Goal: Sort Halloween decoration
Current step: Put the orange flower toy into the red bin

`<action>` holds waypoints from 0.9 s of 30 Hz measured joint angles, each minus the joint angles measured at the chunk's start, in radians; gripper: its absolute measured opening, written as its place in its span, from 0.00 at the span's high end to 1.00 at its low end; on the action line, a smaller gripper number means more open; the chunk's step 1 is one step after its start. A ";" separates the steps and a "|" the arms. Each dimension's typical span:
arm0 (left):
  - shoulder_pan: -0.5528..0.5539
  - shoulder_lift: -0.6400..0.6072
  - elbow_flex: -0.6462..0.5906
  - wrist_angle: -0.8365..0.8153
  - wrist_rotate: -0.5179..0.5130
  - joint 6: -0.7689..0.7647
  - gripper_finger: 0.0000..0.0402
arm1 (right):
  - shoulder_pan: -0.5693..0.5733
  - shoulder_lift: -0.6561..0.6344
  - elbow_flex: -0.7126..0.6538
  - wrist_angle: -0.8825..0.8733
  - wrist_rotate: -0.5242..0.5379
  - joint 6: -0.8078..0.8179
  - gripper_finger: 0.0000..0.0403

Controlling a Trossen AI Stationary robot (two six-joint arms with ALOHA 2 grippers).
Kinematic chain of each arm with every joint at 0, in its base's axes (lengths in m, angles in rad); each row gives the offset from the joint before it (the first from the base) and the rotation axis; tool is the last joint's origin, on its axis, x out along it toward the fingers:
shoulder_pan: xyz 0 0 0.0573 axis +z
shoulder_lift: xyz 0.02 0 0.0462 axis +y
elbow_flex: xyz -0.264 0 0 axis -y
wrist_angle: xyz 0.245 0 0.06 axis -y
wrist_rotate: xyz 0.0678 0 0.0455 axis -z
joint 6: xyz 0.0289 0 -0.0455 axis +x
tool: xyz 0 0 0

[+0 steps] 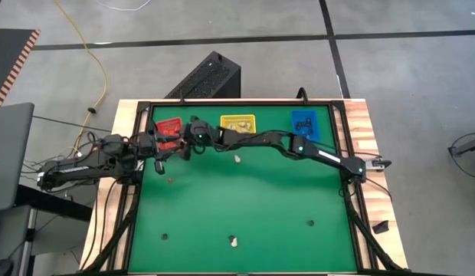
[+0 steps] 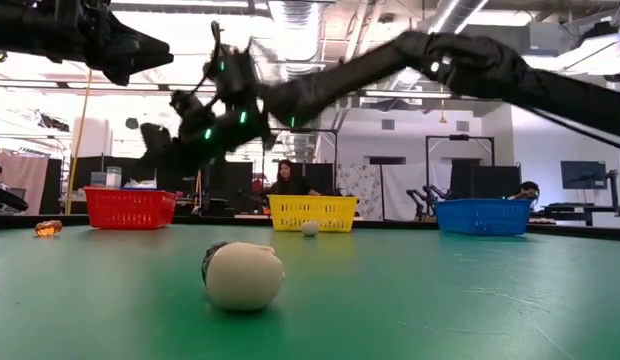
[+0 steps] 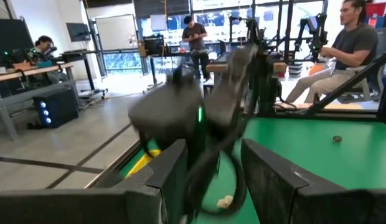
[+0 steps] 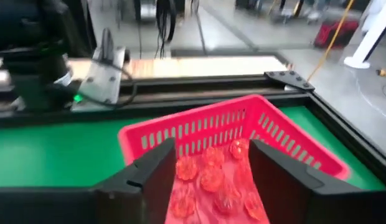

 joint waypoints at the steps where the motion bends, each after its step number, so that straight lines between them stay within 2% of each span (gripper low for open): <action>1: 0.000 0.000 0.000 -0.005 0.000 0.000 0.65 | 0.001 -0.029 0.000 -0.067 -0.001 -0.012 0.41; 4: 0.000 0.000 0.001 -0.026 0.038 -0.017 0.65 | 0.002 -0.145 0.000 -0.324 -0.002 -0.062 0.38; 6: 0.000 0.001 0.029 -0.097 0.079 -0.029 0.65 | 0.002 -0.225 0.002 -0.515 -0.002 -0.087 0.39; 12: -0.024 0.065 0.164 -0.469 0.113 -0.133 0.65 | 0.001 -0.417 0.001 -1.100 -0.002 -0.087 0.42; 15: -0.060 0.128 0.139 -0.451 0.099 -0.220 0.65 | 0.008 -0.498 -0.001 -1.327 0.005 -0.029 0.44; 17: -0.086 0.187 0.105 -0.446 0.070 -0.308 0.65 | 0.028 -0.549 -0.036 -1.413 0.049 0.010 0.45; 19: -0.114 0.255 0.072 -0.451 0.027 -0.399 0.65 | 0.065 -0.612 -0.109 -1.439 0.115 0.039 0.46; 22: -0.166 0.345 0.039 -0.457 -0.001 -0.528 0.65 | 0.133 -0.738 -0.276 -1.389 0.205 0.078 0.48; 27: -0.273 0.431 0.105 -0.470 -0.001 -0.608 0.65 | 0.259 -1.010 -0.681 -1.082 0.341 0.142 0.51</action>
